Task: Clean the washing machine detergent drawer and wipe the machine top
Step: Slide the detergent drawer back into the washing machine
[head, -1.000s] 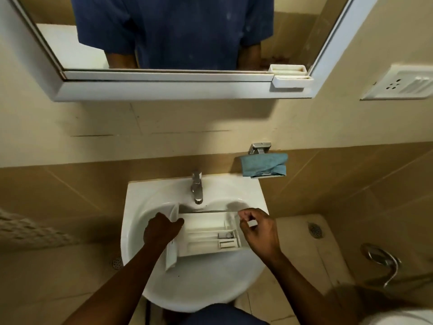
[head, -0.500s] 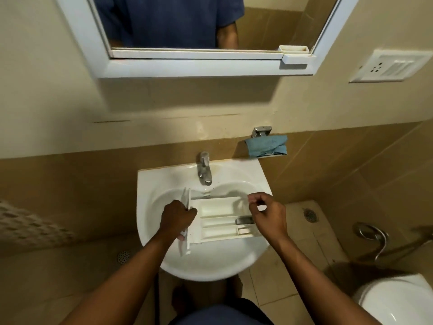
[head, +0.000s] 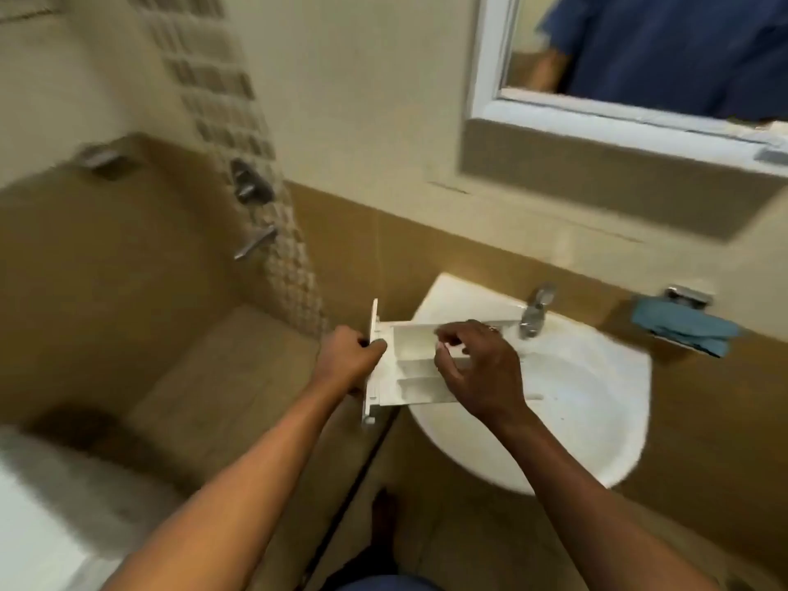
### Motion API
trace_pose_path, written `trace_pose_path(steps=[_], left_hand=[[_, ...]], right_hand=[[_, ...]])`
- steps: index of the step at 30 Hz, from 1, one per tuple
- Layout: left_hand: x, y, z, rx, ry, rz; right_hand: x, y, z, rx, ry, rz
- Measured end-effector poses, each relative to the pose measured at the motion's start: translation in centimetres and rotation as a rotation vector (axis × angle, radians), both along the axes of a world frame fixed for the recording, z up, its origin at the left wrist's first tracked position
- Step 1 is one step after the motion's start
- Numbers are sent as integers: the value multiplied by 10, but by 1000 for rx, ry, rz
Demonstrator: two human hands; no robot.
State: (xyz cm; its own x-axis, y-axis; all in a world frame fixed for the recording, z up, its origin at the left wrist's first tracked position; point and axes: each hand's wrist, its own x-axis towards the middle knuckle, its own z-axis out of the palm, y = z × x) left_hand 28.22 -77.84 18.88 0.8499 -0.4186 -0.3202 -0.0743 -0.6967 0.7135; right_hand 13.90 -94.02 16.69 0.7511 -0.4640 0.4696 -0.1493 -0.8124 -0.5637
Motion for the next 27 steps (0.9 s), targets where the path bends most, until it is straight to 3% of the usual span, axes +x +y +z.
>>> trace_pose_path(steps=[8,13,16,20,27], left_hand=[[-71,223,15,23,-60,691],[-149,356,12,-9,-116,1110],[-198,420,11,-42,-168,1343],[-255,485,3,-214,-140,1603],[-339,571,-34,-477,69,1792]], right_hand=[[48,157,-10,-98,-22,522],[44,277,-5,-96,18,629],[40,350,-11,91,137,725],[38,438,-7,491,478,878],[21,561,-44,832,792,927]])
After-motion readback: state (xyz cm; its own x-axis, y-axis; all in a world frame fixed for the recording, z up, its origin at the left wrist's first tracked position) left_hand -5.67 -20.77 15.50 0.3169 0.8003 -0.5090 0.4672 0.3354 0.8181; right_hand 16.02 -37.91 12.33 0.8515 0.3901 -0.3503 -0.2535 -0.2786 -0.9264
